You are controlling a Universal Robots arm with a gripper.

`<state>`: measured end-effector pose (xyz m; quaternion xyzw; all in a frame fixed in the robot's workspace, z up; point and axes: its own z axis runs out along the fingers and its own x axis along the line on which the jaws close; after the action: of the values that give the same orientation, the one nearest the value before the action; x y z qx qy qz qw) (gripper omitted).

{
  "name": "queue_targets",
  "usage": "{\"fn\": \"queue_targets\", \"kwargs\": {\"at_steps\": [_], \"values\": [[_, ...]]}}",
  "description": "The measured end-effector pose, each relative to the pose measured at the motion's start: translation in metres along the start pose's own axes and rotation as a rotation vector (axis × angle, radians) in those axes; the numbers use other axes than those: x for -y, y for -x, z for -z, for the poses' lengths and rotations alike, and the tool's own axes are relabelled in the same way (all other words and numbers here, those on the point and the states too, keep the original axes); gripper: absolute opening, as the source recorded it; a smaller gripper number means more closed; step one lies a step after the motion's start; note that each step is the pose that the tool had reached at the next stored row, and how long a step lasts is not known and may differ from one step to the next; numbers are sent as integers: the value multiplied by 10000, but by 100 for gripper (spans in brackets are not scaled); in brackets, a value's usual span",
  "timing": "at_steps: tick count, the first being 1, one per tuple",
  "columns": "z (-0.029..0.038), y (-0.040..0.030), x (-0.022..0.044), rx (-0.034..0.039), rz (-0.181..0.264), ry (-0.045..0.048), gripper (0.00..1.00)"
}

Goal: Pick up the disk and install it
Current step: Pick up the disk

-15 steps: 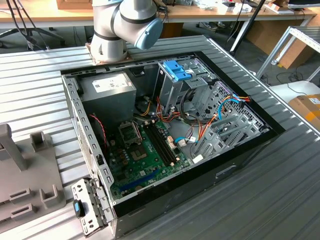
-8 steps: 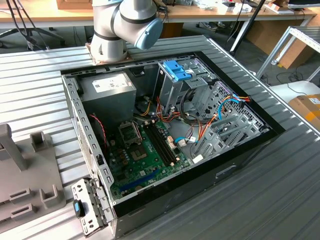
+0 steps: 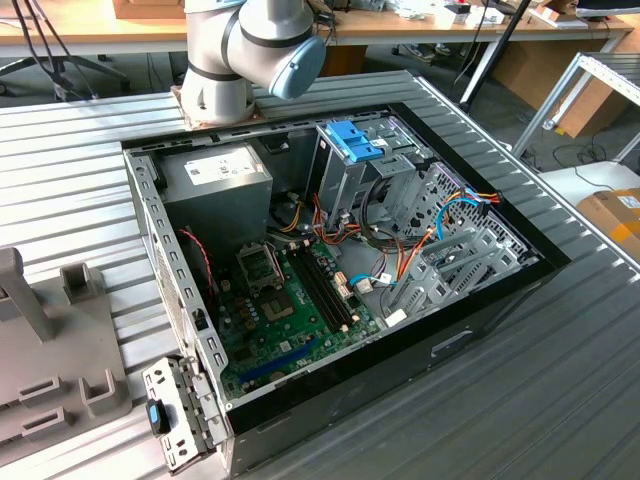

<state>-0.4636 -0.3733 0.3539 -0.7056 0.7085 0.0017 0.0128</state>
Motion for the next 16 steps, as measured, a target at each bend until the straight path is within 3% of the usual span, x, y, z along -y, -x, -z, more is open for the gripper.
{"fn": "queue_targets", "kwargs": {"at_steps": [11, 16], "values": [[-37, -1, -1, 1, 0, 3, 54], [-87, -2, -1, 3, 0, 0, 54]]}}
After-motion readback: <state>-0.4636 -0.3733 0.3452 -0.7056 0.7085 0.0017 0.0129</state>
